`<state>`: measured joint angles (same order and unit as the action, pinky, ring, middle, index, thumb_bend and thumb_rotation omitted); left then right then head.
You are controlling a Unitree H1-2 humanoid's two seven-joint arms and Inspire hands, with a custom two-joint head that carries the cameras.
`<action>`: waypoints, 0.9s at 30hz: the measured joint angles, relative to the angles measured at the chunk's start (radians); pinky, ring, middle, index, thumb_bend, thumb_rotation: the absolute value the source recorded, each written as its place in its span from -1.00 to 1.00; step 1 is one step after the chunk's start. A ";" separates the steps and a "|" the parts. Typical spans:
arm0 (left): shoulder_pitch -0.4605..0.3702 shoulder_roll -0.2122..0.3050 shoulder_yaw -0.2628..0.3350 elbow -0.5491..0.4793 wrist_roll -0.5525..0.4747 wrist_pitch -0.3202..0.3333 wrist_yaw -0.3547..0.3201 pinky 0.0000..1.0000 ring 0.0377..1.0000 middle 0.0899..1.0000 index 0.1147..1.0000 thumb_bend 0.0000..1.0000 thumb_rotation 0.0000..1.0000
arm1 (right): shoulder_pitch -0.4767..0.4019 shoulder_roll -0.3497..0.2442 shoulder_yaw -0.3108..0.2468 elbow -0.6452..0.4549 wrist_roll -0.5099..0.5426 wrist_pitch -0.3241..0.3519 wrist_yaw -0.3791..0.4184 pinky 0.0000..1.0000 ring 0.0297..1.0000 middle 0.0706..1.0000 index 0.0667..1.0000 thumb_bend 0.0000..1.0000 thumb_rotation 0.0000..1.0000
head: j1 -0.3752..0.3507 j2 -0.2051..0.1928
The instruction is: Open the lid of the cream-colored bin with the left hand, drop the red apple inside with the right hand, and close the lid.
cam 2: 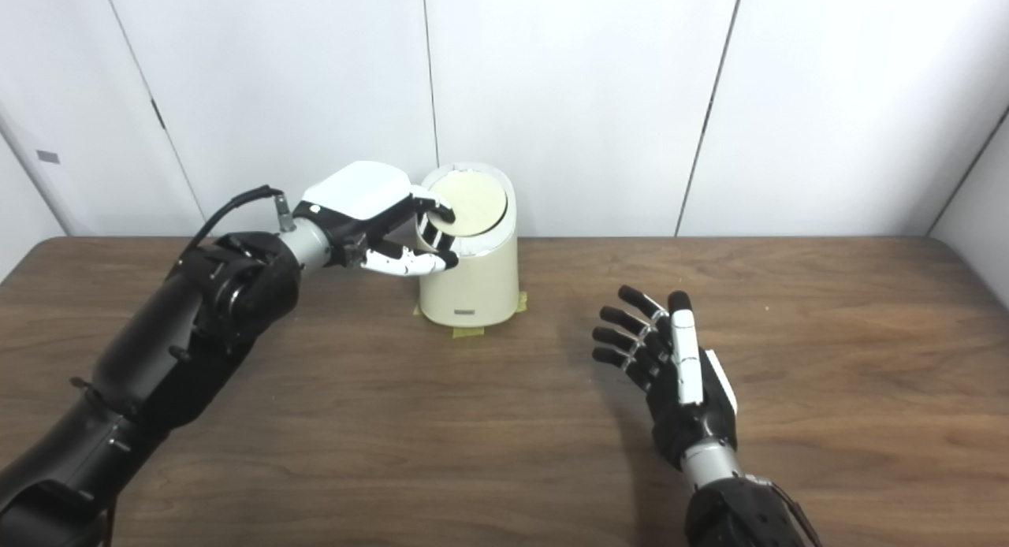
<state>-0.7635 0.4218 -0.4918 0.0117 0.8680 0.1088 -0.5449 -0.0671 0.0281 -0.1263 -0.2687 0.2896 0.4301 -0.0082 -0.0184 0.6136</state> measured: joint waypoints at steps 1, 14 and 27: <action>0.000 0.001 -0.006 0.001 0.013 -0.007 0.002 0.84 0.71 0.62 0.56 0.01 0.40 | 0.000 0.000 0.001 0.000 0.000 0.000 0.000 0.22 0.28 0.33 0.48 -0.10 0.83 | 0.000 0.000; -0.004 0.006 -0.081 -0.001 0.251 -0.053 -0.005 1.00 0.87 0.77 0.61 0.07 0.52 | 0.000 -0.023 0.030 0.000 -0.014 -0.002 0.004 0.19 0.28 0.28 0.47 -0.13 0.86 | -0.002 0.011; 0.004 0.001 -0.091 -0.024 0.360 -0.082 -0.020 1.00 0.89 0.80 0.63 0.06 0.50 | 0.000 -0.021 0.029 0.000 -0.014 -0.002 0.002 0.19 0.23 0.24 0.45 -0.15 0.77 | -0.012 0.014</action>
<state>-0.7596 0.4226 -0.5826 -0.0119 1.2277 0.0264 -0.5654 -0.0670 0.0070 -0.0978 -0.2687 0.2755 0.4281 -0.0059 -0.0307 0.6274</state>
